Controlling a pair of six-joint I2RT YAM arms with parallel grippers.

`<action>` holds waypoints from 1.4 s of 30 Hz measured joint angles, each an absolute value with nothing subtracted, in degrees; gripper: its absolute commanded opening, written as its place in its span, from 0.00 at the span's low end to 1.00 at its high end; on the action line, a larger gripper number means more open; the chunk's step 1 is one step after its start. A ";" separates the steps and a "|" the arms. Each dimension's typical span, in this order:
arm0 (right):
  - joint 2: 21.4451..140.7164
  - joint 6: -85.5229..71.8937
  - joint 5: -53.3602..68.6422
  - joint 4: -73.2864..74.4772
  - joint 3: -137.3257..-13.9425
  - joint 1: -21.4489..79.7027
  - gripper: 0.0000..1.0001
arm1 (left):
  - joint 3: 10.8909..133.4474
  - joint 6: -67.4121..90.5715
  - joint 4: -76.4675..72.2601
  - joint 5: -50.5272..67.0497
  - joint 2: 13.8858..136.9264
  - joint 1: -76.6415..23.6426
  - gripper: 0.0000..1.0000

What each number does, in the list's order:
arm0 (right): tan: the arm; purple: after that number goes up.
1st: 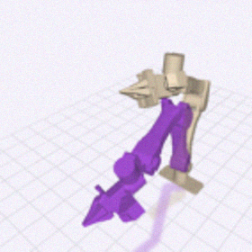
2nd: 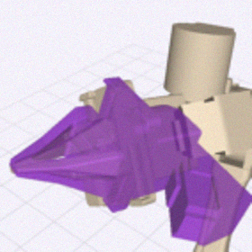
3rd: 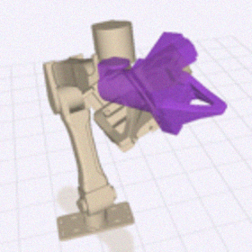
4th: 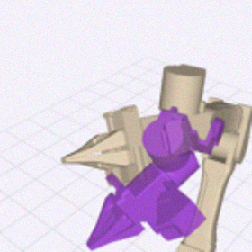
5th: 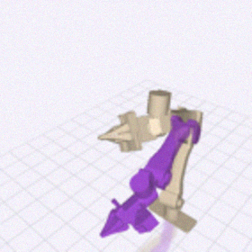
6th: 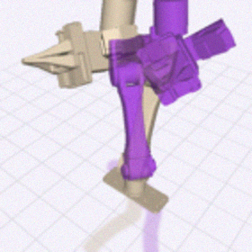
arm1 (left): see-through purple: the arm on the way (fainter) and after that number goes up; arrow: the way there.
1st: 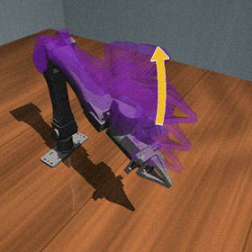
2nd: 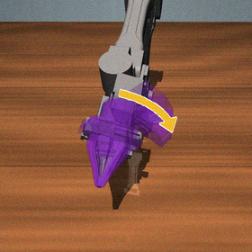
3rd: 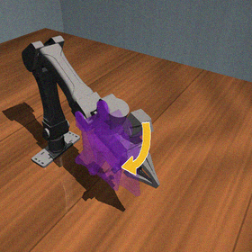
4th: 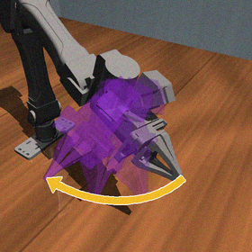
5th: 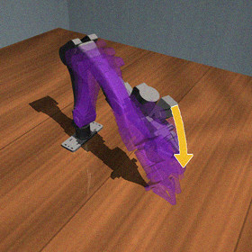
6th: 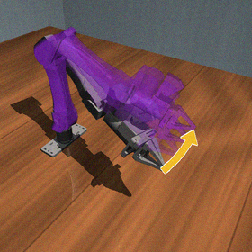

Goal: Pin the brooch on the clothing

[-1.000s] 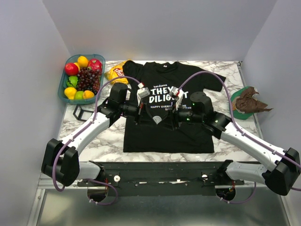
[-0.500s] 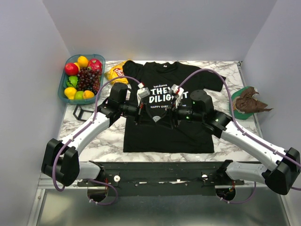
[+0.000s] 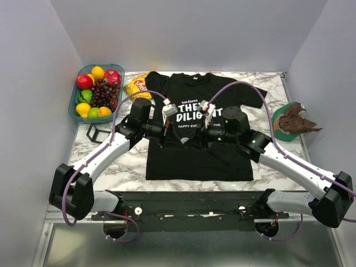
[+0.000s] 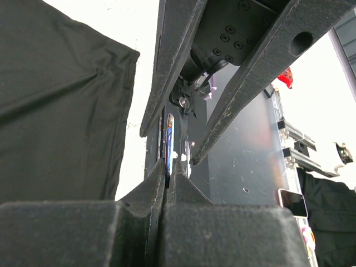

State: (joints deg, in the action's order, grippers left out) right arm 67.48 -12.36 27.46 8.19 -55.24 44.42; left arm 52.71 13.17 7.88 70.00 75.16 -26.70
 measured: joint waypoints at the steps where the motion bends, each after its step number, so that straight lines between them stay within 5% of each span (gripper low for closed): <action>1: 67.61 -12.36 27.46 8.03 -55.24 44.53 0.43 | 52.73 13.08 7.97 70.00 75.20 -26.74 0.00; 20: 68.51 -11.88 24.58 7.18 -55.24 45.65 0.28 | 52.93 11.99 9.61 69.36 75.31 -26.85 0.00; 42: 69.25 -5.41 8.01 10.09 -56.77 51.37 0.25 | 52.93 10.13 10.68 66.15 75.88 -26.59 0.00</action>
